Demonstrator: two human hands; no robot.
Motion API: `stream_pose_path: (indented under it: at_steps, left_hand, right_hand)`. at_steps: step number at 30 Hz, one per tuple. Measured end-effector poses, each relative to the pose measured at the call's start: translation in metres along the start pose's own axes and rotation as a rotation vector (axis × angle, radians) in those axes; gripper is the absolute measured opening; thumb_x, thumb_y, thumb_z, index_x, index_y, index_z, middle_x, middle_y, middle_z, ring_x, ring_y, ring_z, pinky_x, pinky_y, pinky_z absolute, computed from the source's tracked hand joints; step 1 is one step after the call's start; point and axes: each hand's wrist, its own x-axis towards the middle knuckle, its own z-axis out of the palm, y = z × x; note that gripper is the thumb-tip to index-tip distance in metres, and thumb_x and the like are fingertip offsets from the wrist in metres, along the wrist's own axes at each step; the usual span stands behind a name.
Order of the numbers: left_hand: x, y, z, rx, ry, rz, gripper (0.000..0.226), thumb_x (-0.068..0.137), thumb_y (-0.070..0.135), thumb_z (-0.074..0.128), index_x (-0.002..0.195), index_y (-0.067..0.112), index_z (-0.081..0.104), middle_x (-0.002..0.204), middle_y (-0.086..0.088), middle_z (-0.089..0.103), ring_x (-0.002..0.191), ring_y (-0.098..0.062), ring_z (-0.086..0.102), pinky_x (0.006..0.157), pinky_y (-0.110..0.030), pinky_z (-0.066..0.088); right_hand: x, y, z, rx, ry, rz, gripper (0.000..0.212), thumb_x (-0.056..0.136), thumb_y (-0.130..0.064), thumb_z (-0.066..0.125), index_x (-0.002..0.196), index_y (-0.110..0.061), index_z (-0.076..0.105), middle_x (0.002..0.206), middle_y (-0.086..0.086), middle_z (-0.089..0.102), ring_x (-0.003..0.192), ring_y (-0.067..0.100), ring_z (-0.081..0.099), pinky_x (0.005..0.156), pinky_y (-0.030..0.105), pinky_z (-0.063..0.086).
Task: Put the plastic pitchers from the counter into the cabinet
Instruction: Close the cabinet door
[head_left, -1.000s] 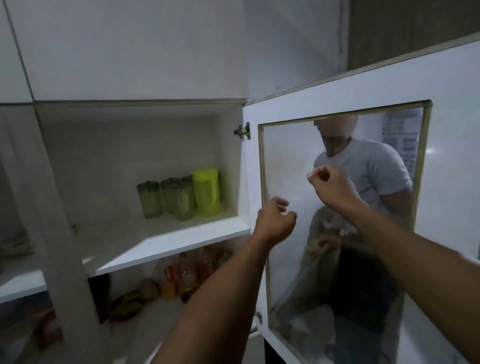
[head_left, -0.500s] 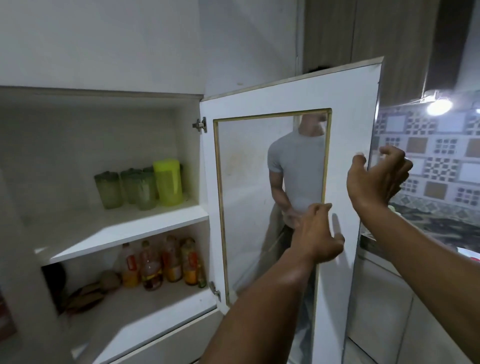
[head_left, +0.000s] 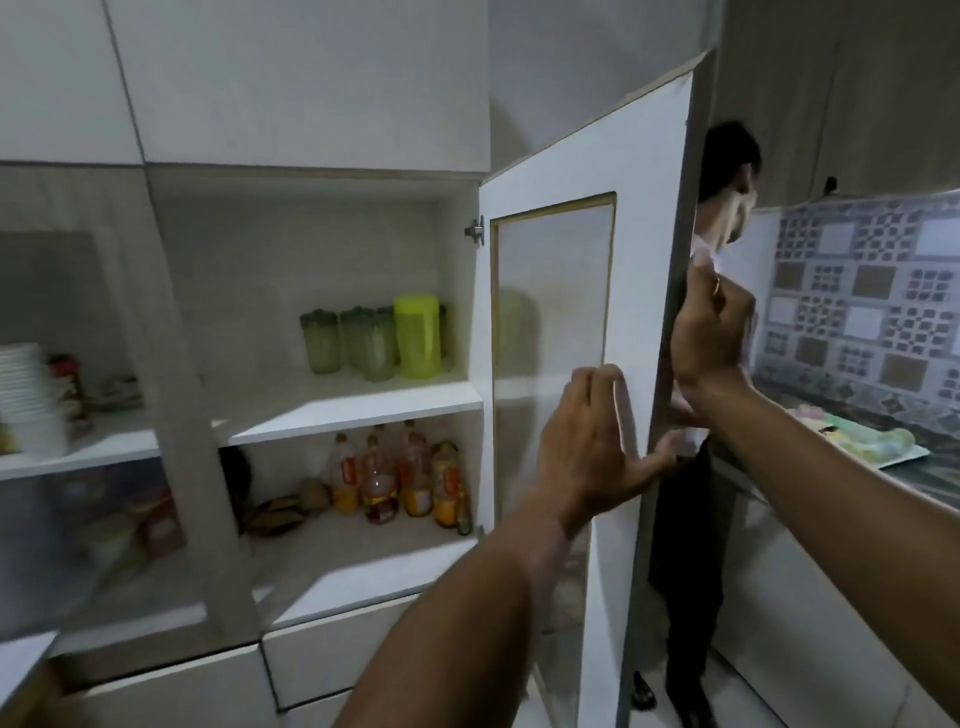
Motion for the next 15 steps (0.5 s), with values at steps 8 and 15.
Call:
stream_pose_path:
  at_steps: [8, 15]
  left_hand:
    - [-0.04, -0.085, -0.133, 0.357, -0.047, 0.109, 0.065, 0.082, 0.051, 0.059, 0.126, 0.003, 0.054, 0.109, -0.017, 0.061, 0.086, -0.03, 0.059, 0.072, -0.038, 0.053]
    - [-0.077, -0.169, -0.238, 0.698, -0.027, -0.084, 0.053, 0.085, 0.043, 0.054, 0.121, 0.003, 0.055, 0.108, -0.017, 0.061, 0.09, -0.032, 0.061, 0.077, -0.04, 0.051]
  right_hand:
    - [-0.075, -0.051, 0.117, 0.176, -0.227, -0.2, 0.027, 0.103, -0.027, 0.038, 0.077, -0.026, 0.045, 0.07, -0.004, 0.044, 0.065, 0.006, 0.044, 0.062, 0.024, 0.033]
    - [-0.13, -0.045, 0.231, 0.044, -0.514, -0.378, 0.042, 0.095, -0.042, 0.046, 0.123, -0.011, 0.052, 0.122, 0.013, 0.051, 0.112, 0.027, 0.05, 0.091, 0.036, 0.044]
